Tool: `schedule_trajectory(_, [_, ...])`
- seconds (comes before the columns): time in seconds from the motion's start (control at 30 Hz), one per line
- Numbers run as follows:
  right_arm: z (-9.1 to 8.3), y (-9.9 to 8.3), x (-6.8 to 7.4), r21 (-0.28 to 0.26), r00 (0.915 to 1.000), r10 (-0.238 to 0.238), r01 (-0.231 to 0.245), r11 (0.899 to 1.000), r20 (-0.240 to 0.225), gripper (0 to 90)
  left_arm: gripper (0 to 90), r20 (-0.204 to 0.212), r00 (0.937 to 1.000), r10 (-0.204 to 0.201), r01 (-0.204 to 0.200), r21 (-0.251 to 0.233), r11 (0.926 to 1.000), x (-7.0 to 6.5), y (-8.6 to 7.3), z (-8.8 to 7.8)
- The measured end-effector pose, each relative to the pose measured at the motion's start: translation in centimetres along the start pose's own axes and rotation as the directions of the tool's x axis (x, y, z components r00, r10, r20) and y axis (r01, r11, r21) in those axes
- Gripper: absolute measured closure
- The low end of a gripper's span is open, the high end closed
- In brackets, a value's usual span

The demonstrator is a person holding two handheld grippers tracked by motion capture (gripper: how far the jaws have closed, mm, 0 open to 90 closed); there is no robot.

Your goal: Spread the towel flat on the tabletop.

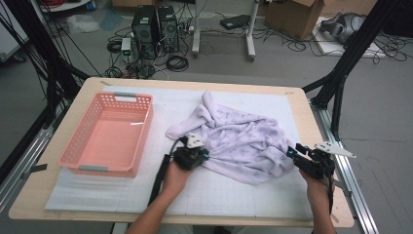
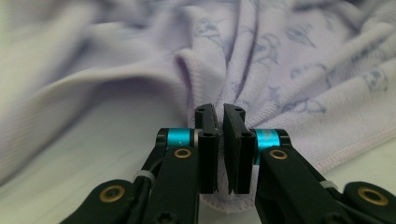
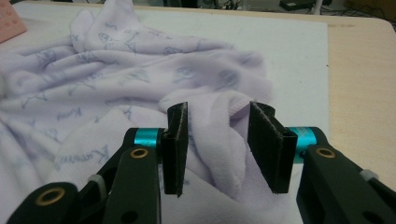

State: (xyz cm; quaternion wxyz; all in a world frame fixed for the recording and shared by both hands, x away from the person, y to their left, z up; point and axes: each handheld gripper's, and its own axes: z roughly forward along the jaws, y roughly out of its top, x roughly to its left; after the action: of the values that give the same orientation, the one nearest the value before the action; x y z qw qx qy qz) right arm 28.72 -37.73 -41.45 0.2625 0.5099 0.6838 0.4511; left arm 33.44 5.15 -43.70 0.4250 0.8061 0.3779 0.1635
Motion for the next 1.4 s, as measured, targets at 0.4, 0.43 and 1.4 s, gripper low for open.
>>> schedule_trajectory(0.4, [2.0, 0.4, 1.2, 0.072, 0.9933, -0.044, 0.052, 0.996, -0.107, 56.0, 67.6, -0.129, 0.9866, -0.1, 0.088, -0.098, 0.9913, 3.8, -0.2, -1.7])
schedule_trajectory(0.43, [2.6, 0.5, 1.5, 0.084, 0.9848, -0.066, 0.08, 0.993, -0.161, 54.8, 62.3, -0.115, 0.9875, -0.108, 0.095, -0.114, 0.989, 3.7, -0.3, -1.7])
schedule_trajectory(1.4, [10.8, 6.2, -1.4, 0.095, 0.9717, -0.038, 0.016, 0.995, 0.233, 73.5, 57.4, 0.161, 0.9863, 0.032, -0.012, -0.128, 0.9917, -0.5, -0.1, -0.6])
